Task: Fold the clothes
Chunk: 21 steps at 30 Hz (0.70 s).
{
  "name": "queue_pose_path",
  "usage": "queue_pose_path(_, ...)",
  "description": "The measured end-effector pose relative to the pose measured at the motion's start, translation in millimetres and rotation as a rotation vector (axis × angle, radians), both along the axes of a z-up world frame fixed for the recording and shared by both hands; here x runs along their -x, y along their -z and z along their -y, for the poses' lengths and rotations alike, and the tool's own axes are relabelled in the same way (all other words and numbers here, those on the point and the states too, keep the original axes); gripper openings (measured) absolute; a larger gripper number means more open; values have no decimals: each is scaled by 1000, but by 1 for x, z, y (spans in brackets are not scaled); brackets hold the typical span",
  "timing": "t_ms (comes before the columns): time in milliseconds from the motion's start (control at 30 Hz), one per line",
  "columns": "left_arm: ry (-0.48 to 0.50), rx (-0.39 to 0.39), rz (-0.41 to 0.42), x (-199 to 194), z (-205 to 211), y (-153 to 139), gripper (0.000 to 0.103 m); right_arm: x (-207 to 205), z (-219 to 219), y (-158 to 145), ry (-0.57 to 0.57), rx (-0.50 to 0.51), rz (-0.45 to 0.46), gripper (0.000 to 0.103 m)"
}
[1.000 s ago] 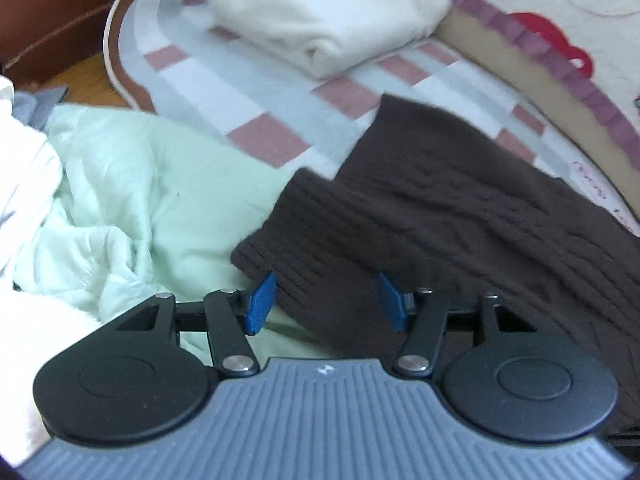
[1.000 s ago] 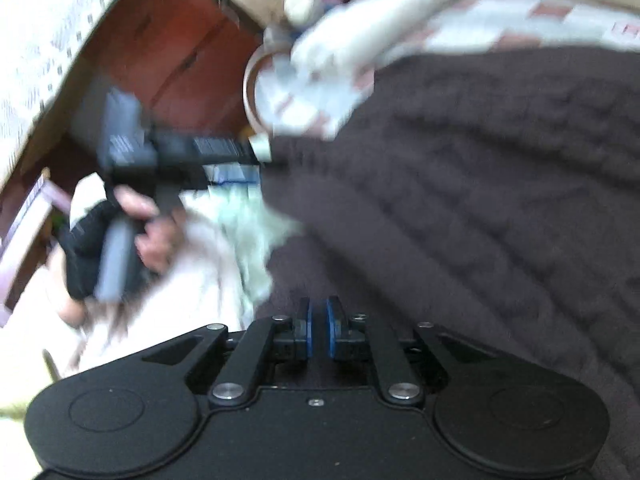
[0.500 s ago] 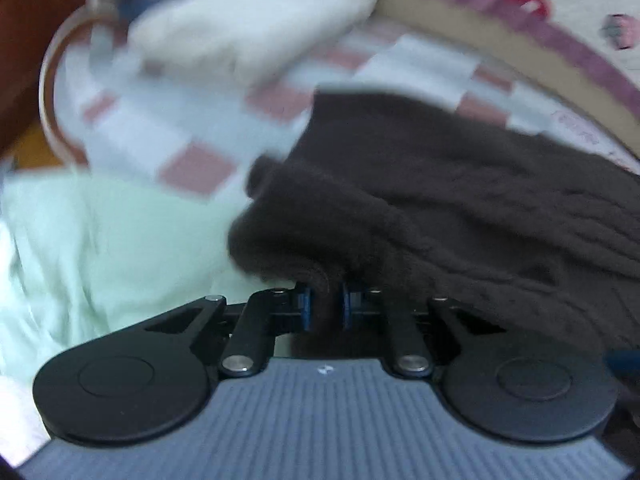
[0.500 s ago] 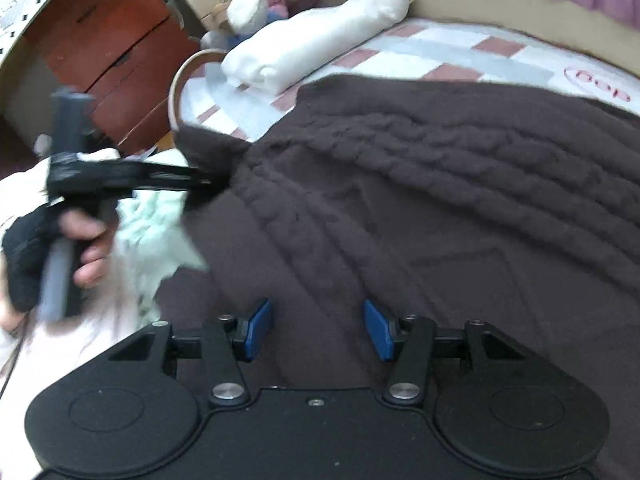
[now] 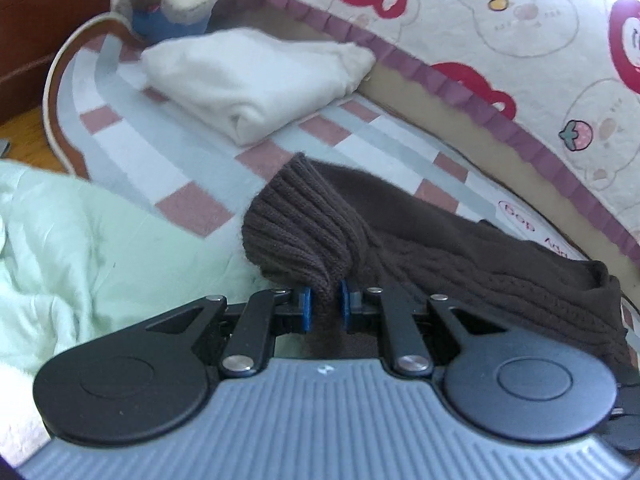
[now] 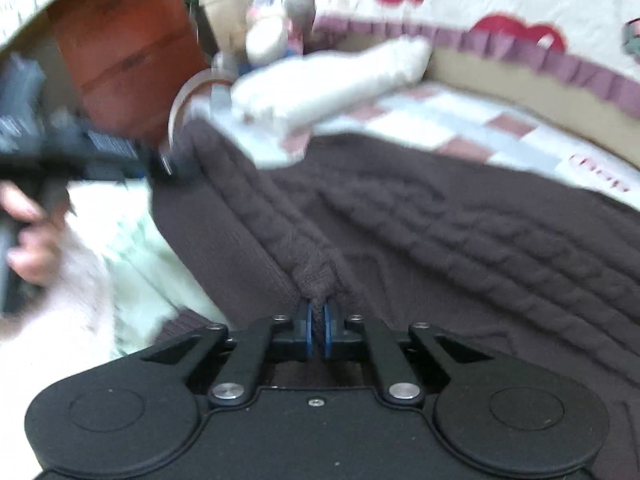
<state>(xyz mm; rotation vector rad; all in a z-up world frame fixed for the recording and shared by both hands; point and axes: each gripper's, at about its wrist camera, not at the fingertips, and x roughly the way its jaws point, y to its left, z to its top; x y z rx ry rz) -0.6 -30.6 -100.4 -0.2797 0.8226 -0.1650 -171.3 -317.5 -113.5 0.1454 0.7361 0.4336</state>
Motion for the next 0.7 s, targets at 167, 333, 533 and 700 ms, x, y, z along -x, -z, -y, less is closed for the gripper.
queue_pose_path(167, -51, 43, -77, 8, -7, -1, 34, 21, -9, -16, -30, -59, 1, 7)
queue_pose_path(333, -49, 104, -120, 33, -14, -11, 52, 37, -24, -7, -132, -106, -36, 7)
queue_pose_path(533, -7, 67, -245, 34, 7, 4, 66, 32, -24, 11, -124, -166, -60, 7)
queue_pose_path(700, -30, 140, -461, 33, 17, 33, 67, 36, -20, 7, -89, -197, -4, 7)
